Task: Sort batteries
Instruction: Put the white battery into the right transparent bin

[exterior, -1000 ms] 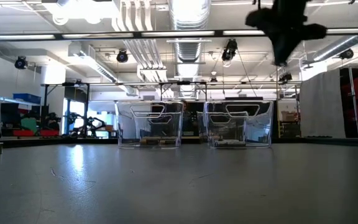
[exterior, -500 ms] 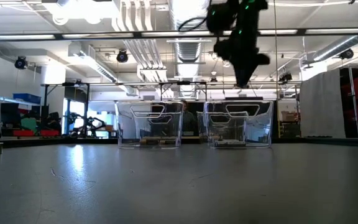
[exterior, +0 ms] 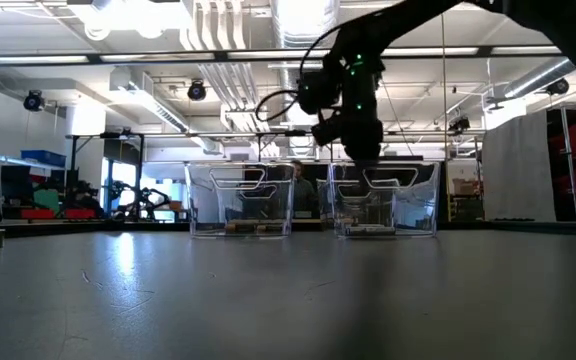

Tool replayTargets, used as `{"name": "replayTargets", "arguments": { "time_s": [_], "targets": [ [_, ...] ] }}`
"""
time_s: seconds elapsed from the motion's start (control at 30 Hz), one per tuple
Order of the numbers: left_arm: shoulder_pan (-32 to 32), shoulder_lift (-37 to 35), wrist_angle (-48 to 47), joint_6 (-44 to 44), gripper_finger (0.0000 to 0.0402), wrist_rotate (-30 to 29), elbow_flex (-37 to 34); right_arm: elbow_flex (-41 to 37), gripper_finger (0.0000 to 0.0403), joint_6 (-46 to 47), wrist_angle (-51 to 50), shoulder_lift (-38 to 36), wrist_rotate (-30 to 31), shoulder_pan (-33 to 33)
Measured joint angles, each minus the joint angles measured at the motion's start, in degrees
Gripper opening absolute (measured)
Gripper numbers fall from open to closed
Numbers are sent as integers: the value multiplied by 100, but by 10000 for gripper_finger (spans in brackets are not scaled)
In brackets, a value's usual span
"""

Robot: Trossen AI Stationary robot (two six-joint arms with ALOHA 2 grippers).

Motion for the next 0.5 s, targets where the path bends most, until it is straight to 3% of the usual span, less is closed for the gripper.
{"name": "replayTargets", "arguments": {
  "time_s": [0.2,0.5],
  "targets": [
    [2,0,-13,2,165,-348,0,-4,28,-1324,50,314,0,-301],
    [2,0,-152,-18,165,-436,0,20,28,-1456,275,917,4,-551]
  ]
}}
